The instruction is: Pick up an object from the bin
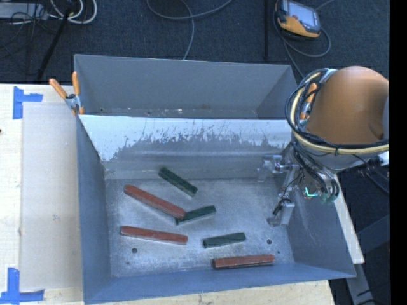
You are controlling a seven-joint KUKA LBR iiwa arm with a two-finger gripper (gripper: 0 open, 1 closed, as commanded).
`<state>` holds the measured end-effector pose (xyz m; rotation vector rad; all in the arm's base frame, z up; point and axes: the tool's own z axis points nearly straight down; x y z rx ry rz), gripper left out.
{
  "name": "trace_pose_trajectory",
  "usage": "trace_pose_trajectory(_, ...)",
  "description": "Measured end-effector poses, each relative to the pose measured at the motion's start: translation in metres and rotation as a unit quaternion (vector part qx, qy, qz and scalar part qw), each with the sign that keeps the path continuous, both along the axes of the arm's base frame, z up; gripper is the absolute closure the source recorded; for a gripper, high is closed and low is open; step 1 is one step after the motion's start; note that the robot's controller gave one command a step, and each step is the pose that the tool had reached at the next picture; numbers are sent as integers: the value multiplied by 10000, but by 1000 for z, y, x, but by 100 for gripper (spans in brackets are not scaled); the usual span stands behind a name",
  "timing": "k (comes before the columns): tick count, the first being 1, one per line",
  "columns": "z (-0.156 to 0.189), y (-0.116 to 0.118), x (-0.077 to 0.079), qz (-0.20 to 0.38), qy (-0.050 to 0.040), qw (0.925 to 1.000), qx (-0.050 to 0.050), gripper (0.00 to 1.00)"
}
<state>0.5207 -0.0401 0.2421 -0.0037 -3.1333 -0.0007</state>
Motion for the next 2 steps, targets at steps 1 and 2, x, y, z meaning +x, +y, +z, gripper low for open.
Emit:
trace_pose_trajectory(1,-172,51,-45,-72,-138,9999,1,0)
trace_pose_trajectory(2,-141,52,-50,121,-54,9999,-3,0)
